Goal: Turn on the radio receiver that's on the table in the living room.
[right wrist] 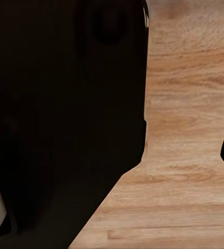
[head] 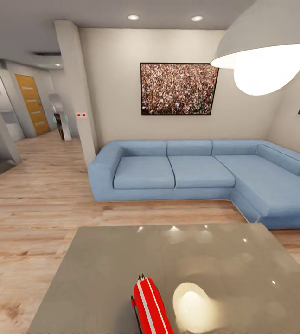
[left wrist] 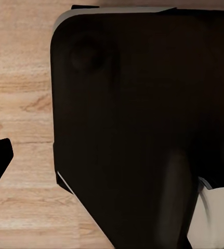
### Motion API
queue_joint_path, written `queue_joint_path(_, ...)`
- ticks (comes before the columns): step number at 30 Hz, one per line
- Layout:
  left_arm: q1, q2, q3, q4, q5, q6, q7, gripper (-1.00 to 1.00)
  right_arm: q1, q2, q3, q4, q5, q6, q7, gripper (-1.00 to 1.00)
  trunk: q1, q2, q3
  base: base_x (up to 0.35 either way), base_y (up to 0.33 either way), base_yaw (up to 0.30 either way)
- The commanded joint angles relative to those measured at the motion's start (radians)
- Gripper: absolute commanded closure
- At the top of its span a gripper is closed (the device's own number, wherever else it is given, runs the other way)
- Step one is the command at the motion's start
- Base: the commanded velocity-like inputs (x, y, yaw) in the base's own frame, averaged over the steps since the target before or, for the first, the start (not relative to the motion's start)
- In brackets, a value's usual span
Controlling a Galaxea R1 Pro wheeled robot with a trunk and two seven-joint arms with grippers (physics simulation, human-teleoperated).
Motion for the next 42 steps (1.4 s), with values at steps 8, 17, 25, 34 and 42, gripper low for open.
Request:
queue_joint_path(8, 0.000, -0.001, 0.000, 0.000, 0.000, -0.002, -0.001, -1.00, 0.000, 0.000, 0.001, 0.000, 0.000, 0.000, 0.000, -1.00, 0.000, 0.000, -0.013, 0.000, 0.000, 0.000)
queue_joint_path(17, 0.000, -0.001, 0.000, 0.000, 0.000, -0.004, -0.001, -1.00, 0.000, 0.000, 0.003, 0.000, 0.000, 0.000, 0.000, -1.00, 0.000, 0.000, -0.028, 0.000, 0.000, 0.000)
queue_joint_path(25, 0.000, 0.000, 0.000, 0.000, 0.000, -0.004, -0.001, -1.00, 0.000, 0.000, 0.003, 0.000, 0.000, 0.000, 0.000, -1.00, 0.000, 0.000, -0.041, 0.000, 0.000, 0.000)
queue_joint_path(34, 0.000, 0.000, 0.000, 0.001, 0.000, -0.004, -0.001, -1.00, 0.000, 0.000, 0.003, 0.000, 0.000, 0.001, 0.000, -1.00, 0.000, 0.000, -0.056, 0.000, 0.000, 0.000)
queue_joint_path(42, 0.000, 0.000, 0.000, 0.001, 0.000, -0.003, -0.001, -1.00, 0.000, 0.000, 0.003, 0.000, 0.000, 0.002, 0.000, -1.00, 0.000, 0.000, -0.069, 0.000, 0.000, 0.000)
